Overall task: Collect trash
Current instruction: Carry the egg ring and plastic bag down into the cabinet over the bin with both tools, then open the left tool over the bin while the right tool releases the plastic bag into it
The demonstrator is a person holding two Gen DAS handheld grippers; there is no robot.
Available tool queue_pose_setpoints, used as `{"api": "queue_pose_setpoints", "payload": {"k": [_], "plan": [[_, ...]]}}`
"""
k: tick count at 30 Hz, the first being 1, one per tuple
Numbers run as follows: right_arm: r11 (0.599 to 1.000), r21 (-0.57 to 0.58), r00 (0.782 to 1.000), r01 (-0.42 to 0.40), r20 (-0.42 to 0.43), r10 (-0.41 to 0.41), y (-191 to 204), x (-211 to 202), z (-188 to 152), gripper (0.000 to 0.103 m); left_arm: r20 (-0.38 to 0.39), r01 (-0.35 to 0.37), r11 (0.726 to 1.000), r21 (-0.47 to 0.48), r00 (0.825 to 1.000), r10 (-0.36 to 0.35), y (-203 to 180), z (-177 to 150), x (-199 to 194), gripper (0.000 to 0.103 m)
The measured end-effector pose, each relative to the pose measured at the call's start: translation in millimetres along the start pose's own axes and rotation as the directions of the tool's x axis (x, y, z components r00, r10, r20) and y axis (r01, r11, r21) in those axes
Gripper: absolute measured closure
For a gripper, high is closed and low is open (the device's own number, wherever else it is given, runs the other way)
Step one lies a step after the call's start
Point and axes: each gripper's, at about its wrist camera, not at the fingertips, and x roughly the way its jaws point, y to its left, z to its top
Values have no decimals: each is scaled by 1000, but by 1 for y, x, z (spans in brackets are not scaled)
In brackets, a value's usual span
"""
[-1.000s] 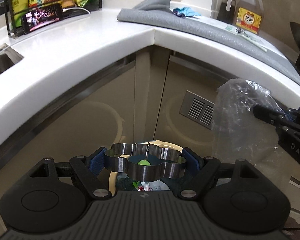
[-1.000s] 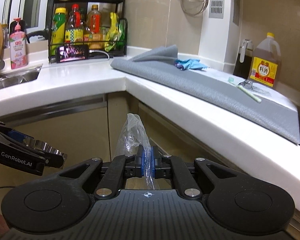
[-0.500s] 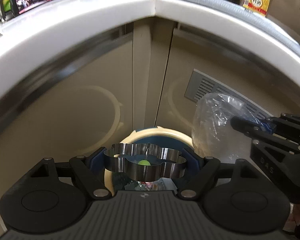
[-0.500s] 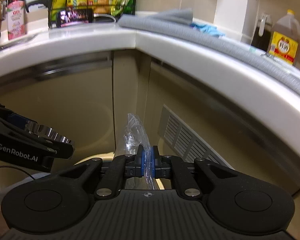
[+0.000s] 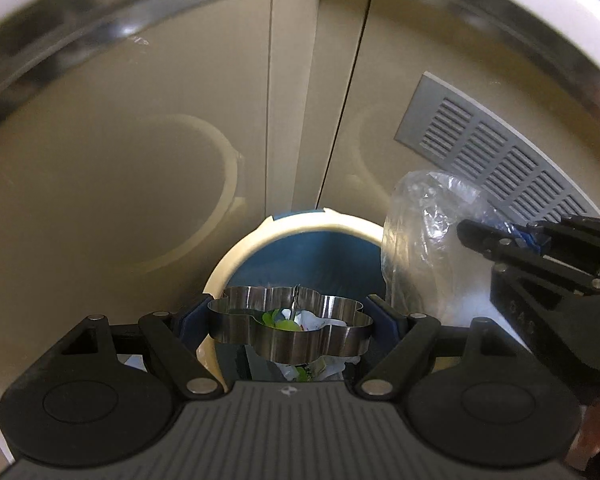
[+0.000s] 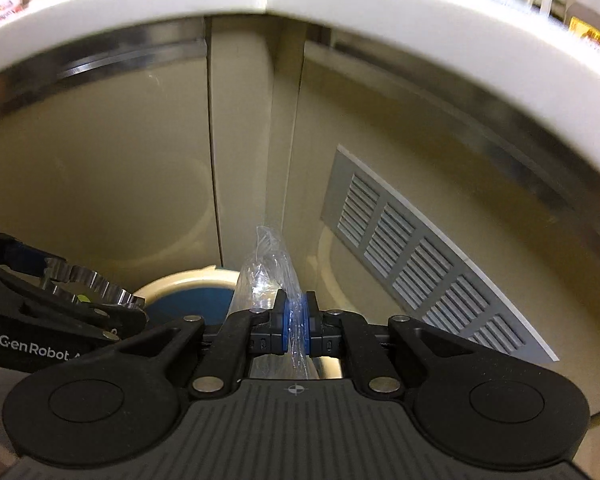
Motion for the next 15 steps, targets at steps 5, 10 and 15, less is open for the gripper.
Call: {"api": "queue_pose_setpoints", "payload": {"k": [5,10,15], "plan": [[1000,-7,998,-11,-64,11,5,29,-4,96,-58,-8,1000,0,998,8,-1,4,29,18],[1000,18,991,-21,-133,23,5,54,-7,96,-105,-20,1000,7,994,21,-1,1,48,18],[999,38,983,-30,-182,37,5,73,-8,96,-130,-27,999,18,991,29,0,0,58,18]]}}
